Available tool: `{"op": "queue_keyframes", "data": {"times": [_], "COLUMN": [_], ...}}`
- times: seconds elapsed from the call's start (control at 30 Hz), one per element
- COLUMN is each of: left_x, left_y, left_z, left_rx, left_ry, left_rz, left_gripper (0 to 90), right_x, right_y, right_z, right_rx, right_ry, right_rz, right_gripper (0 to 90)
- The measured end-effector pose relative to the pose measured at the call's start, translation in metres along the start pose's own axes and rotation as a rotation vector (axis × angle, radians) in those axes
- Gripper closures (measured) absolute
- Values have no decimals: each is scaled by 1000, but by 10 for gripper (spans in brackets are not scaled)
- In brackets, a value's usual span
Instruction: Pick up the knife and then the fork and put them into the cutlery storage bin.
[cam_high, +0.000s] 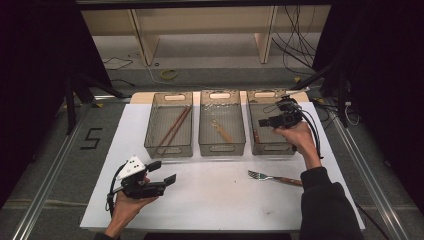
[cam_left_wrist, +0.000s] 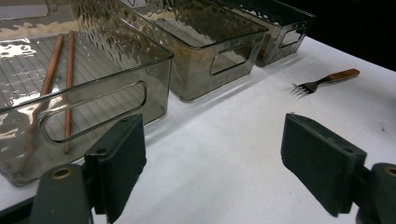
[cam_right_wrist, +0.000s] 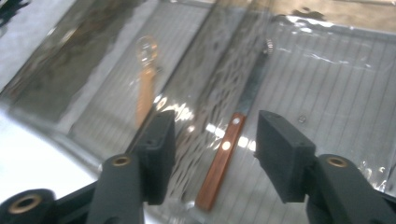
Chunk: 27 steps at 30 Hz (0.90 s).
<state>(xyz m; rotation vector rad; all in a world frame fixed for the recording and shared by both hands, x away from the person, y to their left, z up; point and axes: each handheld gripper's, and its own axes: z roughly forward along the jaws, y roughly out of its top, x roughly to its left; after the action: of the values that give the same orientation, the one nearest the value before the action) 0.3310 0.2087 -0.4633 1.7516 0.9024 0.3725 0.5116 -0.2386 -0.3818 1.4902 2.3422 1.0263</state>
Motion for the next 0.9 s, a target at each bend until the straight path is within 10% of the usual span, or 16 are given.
{"op": "queue_keyframes", "data": {"times": [0.4, 0.9], "left_x": [0, 0], "left_y": [0, 0], "left_z": [1, 0], "left_rx": [-1, 0], "left_ry": [-1, 0], "left_rz": [-2, 1], "left_gripper": [214, 214], "right_x": [28, 39], "right_y": [-40, -81], "right_z": [-45, -49], "right_rx": [-12, 41], "right_ry": [110, 135], "right_rz": [-194, -272], "right_gripper": [357, 328]}}
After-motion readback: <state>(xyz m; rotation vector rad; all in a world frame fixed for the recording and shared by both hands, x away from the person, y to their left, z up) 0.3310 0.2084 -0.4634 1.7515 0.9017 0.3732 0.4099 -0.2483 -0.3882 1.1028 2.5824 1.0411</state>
